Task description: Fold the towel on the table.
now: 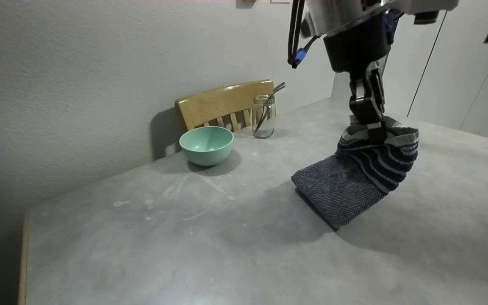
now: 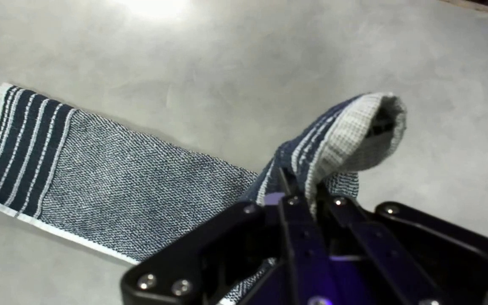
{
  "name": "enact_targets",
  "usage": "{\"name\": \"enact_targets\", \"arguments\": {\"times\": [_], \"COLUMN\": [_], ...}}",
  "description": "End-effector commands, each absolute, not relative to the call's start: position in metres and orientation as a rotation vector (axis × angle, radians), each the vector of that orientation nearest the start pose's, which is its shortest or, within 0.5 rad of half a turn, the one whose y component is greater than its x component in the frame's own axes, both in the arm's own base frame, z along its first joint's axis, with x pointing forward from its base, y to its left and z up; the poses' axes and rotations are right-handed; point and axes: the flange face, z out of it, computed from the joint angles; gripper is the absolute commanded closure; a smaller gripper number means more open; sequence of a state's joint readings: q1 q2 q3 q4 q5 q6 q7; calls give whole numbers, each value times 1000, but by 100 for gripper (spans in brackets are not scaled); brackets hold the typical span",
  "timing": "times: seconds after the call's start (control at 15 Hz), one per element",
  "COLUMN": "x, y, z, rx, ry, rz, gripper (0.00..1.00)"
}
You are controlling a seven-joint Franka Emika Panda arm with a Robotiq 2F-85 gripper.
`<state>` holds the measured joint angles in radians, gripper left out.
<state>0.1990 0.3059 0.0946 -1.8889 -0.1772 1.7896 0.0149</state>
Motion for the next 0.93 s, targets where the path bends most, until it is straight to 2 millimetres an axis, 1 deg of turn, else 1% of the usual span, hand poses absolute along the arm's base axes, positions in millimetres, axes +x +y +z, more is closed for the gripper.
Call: {"name": "enact_targets", "arguments": {"times": [0.0,0.13,0.27,0.47,0.67,0.73,0.87], "x": [560,562,562,565,570,571,573], "y": [158,155,146,116,63,42,4], "z": [314,313,317,328,344,348,354], "rx": [-3245,-3271,-3287,-3313,-3281,-3251,-3199], "ry": [-561,-521,-542,-695,-976,-1080,-1211], "rz": [643,646,637,643,664,672,694], "gripper": [98,98,98,98,98,98,98]}}
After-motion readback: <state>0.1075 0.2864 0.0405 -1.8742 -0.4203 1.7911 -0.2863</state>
